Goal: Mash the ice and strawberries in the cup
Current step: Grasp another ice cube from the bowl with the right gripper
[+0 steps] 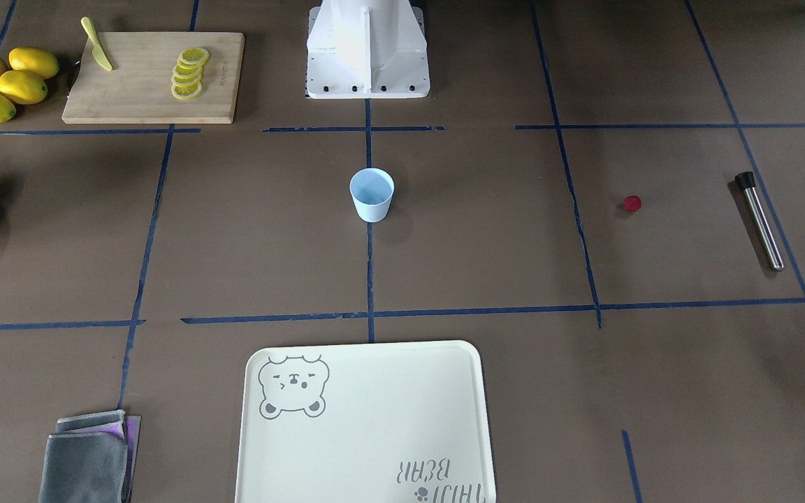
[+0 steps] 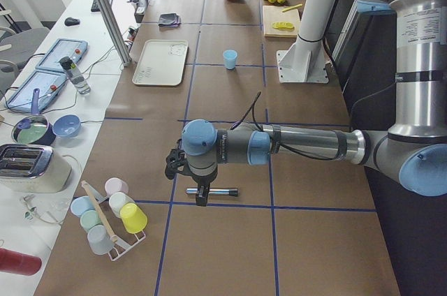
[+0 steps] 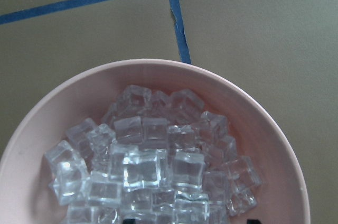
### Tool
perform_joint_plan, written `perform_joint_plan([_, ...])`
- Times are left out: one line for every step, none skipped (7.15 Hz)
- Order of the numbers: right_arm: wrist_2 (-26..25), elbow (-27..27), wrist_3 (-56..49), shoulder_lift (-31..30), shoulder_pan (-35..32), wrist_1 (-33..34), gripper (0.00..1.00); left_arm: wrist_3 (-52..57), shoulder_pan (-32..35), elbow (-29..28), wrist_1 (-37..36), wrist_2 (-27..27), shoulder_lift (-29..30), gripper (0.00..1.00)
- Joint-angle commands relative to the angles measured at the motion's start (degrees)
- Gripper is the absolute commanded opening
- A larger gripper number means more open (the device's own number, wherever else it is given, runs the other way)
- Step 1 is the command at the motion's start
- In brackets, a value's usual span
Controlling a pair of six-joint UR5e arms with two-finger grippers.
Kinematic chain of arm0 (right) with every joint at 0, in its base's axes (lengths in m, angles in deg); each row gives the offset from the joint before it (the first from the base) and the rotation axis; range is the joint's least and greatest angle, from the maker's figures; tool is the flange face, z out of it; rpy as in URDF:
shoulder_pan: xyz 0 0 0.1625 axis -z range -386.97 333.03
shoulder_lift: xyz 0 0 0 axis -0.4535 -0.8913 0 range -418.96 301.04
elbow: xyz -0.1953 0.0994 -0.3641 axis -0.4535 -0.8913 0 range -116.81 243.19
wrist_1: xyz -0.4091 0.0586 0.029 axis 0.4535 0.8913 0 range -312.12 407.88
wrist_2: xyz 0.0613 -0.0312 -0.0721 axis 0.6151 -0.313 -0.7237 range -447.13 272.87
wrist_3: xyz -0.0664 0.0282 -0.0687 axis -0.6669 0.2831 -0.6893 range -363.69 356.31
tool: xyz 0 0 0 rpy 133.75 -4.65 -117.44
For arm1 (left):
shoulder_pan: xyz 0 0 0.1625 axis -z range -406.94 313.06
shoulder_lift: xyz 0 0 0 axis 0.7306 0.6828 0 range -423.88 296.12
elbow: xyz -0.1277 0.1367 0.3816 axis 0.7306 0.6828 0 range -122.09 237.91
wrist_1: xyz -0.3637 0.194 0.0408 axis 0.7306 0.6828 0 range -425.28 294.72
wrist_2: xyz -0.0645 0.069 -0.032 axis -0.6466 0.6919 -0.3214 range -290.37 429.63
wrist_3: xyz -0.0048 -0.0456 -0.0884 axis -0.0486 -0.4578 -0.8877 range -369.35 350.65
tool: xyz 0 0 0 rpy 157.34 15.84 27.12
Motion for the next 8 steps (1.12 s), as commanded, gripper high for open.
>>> perform_joint_plan([0.00,-1.03,-0.11,0.33,0.18,0.01,0.76,0.00,0.00,-0.01,0.00,0.00,0.00,1.00])
perform_joint_plan([0.09,-1.03,-0.02,0.41,0.27,-0.07,0.76,0.00,0.00,0.08,0.00,0.00,-0.09,1.00])
perform_joint_plan([0.00,-1.12,-0.02,0.76,0.71,0.01,0.76,0.09,0.00,0.08,0.00,0.00,-0.09,1.00])
perform_joint_plan([0.00,-1.21,-0.02,0.94,0.97,0.10,0.76,0.00,0.00,0.08,0.00,0.00,-0.09,1.00])
perform_joint_plan([0.09,-2.08,-0.37,0.94,0.97,-0.16,0.76,0.09,0.00,0.08,0.00,0.00,-0.09,1.00])
perform_joint_plan([0.00,-2.35,-0.37,1.03,1.15,-0.16,0.76,0.09,0.00,0.08,0.00,0.00,-0.09,1.00])
perform_joint_plan([0.00,-2.53,-0.20,1.03,1.50,-0.08,0.76,0.09,0.00,0.08,0.00,0.00,-0.09,1.00])
perform_joint_plan([0.00,-2.70,-0.19,1.12,1.68,-0.16,0.75,0.09,0.00,0.08,0.00,0.00,-0.09,1.00])
